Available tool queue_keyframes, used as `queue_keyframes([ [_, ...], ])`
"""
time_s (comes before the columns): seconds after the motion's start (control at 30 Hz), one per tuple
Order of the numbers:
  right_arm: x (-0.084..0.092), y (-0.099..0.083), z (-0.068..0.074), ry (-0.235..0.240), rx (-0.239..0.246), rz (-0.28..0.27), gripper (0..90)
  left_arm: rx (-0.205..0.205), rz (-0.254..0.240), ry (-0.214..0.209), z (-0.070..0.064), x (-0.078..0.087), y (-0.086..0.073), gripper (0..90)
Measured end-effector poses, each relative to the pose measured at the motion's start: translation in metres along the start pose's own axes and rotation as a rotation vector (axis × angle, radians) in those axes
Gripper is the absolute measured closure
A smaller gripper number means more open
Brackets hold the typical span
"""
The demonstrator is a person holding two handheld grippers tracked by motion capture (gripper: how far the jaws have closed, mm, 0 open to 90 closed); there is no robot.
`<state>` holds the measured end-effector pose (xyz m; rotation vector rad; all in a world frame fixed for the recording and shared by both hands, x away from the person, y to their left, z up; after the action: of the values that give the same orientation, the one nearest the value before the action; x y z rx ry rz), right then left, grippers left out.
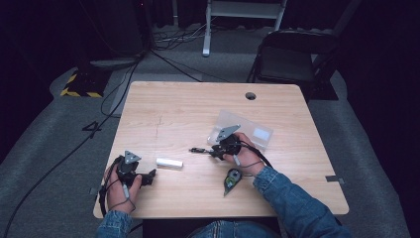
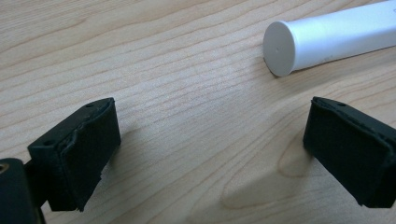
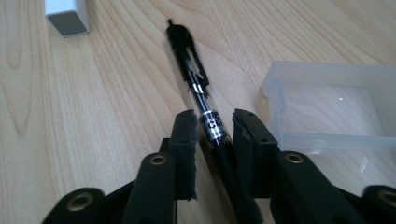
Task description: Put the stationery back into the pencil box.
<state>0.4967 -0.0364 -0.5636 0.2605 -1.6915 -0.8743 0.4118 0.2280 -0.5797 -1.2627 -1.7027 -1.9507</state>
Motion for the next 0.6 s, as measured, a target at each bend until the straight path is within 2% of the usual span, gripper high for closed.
queue_keyframes([
  [0.03,0.0003,-0.0002,0.0001,0.001,0.001,0.002,76.5,0.0,0.0,0.0,0.0,0.0,0.0,4.3],
  [0.07,0.0007,-0.0006,0.0033,0.024,-0.002,0.003,78.8,0.001,0.0,-0.001,-0.0001,-0.0001,0.0,4.3],
  [0.13,0.001,-0.0007,0.0044,0.024,0.01,0.007,79.9,0.0,0.0,0.0,0.0,0.0,0.0,4.3],
  [0.23,0.0011,-0.0002,0.0055,0.021,0.036,0.005,80.0,0.0,0.0,-0.001,-0.0001,0.0,0.0,4.3],
  [0.43,0.0023,-0.0011,0.0066,0.024,0.03,0.017,80.1,0.0,0.0,-0.001,-0.0001,0.0,0.0,4.3],
  [0.6,0.0086,0.0023,0.0075,0.022,0.042,0.005,80.2,0.0,0.0,-0.001,-0.0001,0.0,0.0,4.3],
])
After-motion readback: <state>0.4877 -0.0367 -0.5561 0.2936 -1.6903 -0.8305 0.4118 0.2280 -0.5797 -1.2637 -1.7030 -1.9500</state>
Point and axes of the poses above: each handheld gripper's, and its own axes: x roughly backward along the jaws, y roughly out of its top, z roughly to its left, the point moved 10 cm from there along -x, roughly forward along the jaws, and after that the axes turned 3 degrees about -y, right-handed, at the moved point
